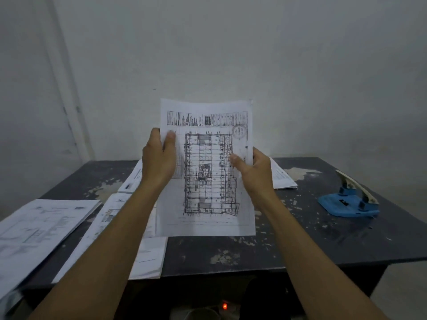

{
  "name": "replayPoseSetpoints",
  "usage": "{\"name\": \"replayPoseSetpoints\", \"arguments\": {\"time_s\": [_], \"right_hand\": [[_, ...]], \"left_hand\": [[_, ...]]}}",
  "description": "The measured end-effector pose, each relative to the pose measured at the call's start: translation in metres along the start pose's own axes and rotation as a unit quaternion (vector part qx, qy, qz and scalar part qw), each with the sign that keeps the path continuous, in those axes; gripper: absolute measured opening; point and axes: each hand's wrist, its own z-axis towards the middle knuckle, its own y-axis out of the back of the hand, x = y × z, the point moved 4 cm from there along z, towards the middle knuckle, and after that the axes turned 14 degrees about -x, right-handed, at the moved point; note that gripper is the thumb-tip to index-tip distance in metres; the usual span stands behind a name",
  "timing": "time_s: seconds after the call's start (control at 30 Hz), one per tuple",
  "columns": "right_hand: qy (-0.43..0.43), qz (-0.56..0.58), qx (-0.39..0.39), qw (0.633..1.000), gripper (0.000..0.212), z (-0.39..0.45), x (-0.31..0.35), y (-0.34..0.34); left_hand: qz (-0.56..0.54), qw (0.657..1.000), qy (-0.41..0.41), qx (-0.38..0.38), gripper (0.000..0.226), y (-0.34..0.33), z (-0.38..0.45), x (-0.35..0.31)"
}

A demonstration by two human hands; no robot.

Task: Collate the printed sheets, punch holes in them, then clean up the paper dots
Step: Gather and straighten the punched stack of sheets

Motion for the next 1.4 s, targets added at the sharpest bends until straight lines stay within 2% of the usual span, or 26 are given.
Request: {"name": "replayPoseSetpoints", "arguments": {"time_s": [0.17,0.3,0.37,0.43,0.5,0.6,0.7,0.83,0.9,1.03,1.2,1.3,1.4], "right_hand": [[-0.136,-0.016,0.06,0.989,0.013,-0.019,-0.011,-0.051],[-0.189,-0.091,0.12,0.97,0.01,-0.051,-0.031,-0.093],[-0.203,-0.132,0.148,0.959,0.017,-0.066,-0.04,-0.112],[-0.198,-0.17,0.166,0.951,0.004,-0.077,-0.049,-0.126],[-0.187,-0.197,0.18,0.945,0.015,-0.086,-0.059,-0.14],[-0.168,-0.249,0.205,0.932,0.013,-0.1,-0.072,-0.156],[-0.113,-0.339,0.23,0.905,0.032,-0.112,-0.082,-0.166],[-0.077,-0.415,0.251,0.871,0.033,-0.122,-0.091,-0.173],[-0.076,-0.42,0.264,0.865,0.016,-0.121,-0.088,-0.176],[-0.106,-0.396,0.27,0.871,0.036,-0.113,-0.088,-0.179],[-0.177,-0.291,0.217,0.915,0.007,-0.109,-0.093,-0.173],[-0.226,-0.251,0.205,0.919,0.017,-0.111,-0.098,-0.169],[-0.225,-0.256,0.193,0.92,0.061,-0.117,-0.102,-0.17]], "left_hand": [[0.152,0.988,0.002,0.042,0.027,0.041,0.028,0.04],[0.24,0.967,0.039,0.077,0.031,0.077,0.033,0.082],[0.266,0.958,0.052,0.094,0.033,0.09,0.029,0.105],[0.308,0.943,0.069,0.108,0.035,0.099,0.022,0.128],[0.349,0.925,0.084,0.121,0.037,0.104,0.017,0.15],[0.391,0.906,0.087,0.135,0.034,0.108,0.009,0.177],[0.425,0.889,0.086,0.149,0.026,0.11,-0.002,0.2],[0.452,0.879,0.05,0.145,0.026,0.113,-0.017,0.216],[0.465,0.876,0.016,0.128,0.028,0.113,-0.024,0.218],[0.474,0.875,-0.01,0.099,0.03,0.113,-0.036,0.218],[0.475,0.875,-0.03,0.093,0.034,0.112,-0.039,0.214],[0.49,0.866,-0.041,0.09,0.039,0.114,-0.041,0.213],[0.509,0.856,-0.032,0.085,0.045,0.116,-0.042,0.214]]}}
